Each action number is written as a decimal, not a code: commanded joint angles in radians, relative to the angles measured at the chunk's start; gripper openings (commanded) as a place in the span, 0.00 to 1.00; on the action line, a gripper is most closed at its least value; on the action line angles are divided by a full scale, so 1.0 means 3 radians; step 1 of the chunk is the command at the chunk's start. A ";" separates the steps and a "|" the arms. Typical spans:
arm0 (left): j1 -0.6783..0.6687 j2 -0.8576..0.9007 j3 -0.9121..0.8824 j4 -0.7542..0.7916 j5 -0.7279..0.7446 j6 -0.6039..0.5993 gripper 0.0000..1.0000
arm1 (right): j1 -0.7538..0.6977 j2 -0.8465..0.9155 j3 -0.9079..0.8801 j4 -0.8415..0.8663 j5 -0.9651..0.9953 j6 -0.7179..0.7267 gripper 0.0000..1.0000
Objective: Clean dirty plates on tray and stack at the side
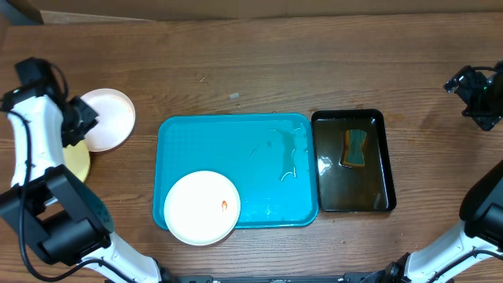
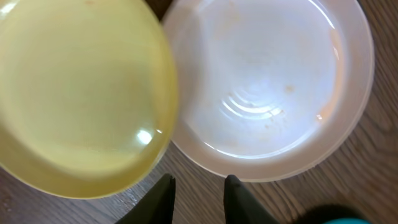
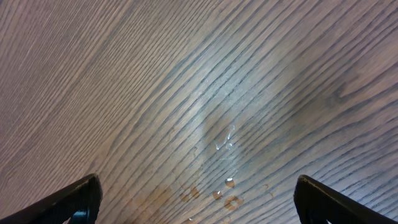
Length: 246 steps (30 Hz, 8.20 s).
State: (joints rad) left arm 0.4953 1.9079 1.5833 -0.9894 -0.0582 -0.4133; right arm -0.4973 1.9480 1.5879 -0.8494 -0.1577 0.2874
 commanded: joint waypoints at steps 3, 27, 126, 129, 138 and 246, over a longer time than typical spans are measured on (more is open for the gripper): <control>0.0093 0.0109 -0.0037 0.0051 -0.0128 -0.0046 0.30 | -0.0014 -0.0079 0.0056 0.0013 0.0000 0.0017 1.00; 0.0093 0.0441 -0.0041 0.0284 -0.0197 -0.0042 0.32 | -0.0014 -0.0079 0.0056 0.0013 0.0000 0.0017 1.00; -0.1783 -0.0464 -0.0992 -0.1027 0.0319 -0.0069 0.51 | -0.0014 -0.0079 0.0056 0.0013 0.0000 0.0017 1.00; -0.1776 -0.0464 -0.1133 -0.0956 0.0257 -0.0067 0.52 | -0.0014 -0.0079 0.0056 0.0013 0.0000 0.0017 1.00; -0.1471 -0.0472 -0.1241 -0.0863 0.0326 0.0085 0.52 | -0.0014 -0.0079 0.0056 0.0013 0.0000 0.0017 1.00; -0.2394 -0.0472 -0.2014 0.2031 0.0768 0.0294 0.09 | -0.0010 -0.0079 0.0056 0.0022 -0.0088 0.0090 1.00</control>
State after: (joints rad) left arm -0.2188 1.7657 0.9730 -0.3840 0.1822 -0.3225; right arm -0.4973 1.9480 1.5879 -0.8486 -0.1734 0.3000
